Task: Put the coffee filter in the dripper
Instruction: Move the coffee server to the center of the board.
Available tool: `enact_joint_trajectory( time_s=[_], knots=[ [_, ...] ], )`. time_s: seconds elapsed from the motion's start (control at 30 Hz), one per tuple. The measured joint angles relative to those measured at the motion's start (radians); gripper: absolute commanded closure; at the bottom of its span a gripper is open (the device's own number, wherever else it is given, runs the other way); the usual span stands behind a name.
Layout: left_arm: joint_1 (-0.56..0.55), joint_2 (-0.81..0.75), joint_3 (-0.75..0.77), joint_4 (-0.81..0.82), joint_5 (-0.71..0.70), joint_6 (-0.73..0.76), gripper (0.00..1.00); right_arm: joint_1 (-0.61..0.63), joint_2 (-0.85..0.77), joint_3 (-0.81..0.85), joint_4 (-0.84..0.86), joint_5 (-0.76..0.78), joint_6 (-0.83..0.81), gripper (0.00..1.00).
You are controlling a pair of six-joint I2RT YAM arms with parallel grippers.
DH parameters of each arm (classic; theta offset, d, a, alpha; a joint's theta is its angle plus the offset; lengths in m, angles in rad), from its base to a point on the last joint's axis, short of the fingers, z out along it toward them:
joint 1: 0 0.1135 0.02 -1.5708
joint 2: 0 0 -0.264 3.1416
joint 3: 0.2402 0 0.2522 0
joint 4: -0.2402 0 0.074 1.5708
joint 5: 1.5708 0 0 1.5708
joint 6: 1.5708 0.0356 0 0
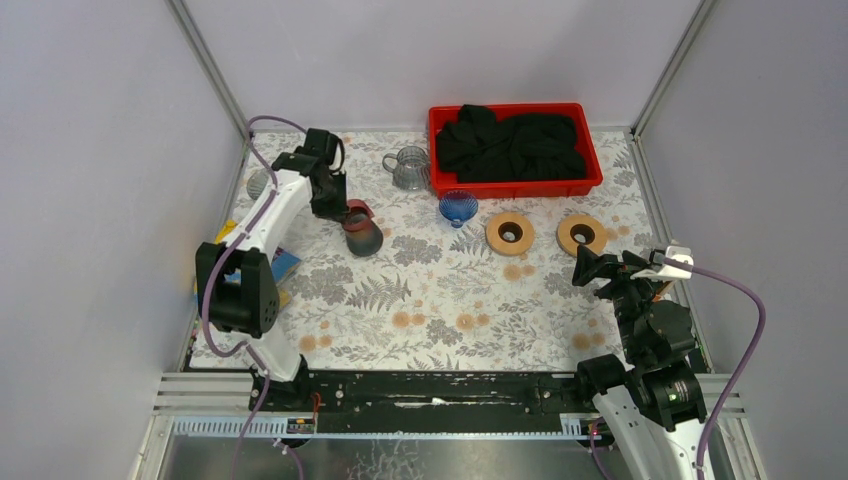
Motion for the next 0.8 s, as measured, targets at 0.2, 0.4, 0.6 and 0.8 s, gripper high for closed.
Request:
enact_joint_trajectory(
  time_s=[0.2, 0.4, 0.6, 0.8],
  knots=[
    [-0.068, -0.142, -0.180, 0.014, -0.066, -0.067, 0.97, 0.000, -0.012, -0.001, 0.000, 0.000, 0.000, 0.01],
    [-0.150, -0.324, -0.349, 0.034, -0.122, -0.161, 0.95, 0.000, -0.021, -0.001, 0.000, -0.001, 0.000, 0.01],
    [-0.223, -0.402, -0.426, 0.077, -0.163, -0.253, 0.95, 0.000, -0.030, -0.002, 0.000, -0.001, 0.000, 0.01],
    [-0.301, -0.402, -0.475, 0.090, -0.201, -0.319, 0.95, 0.004, -0.030, -0.002, 0.000, -0.001, 0.000, 0.01]
  ],
)
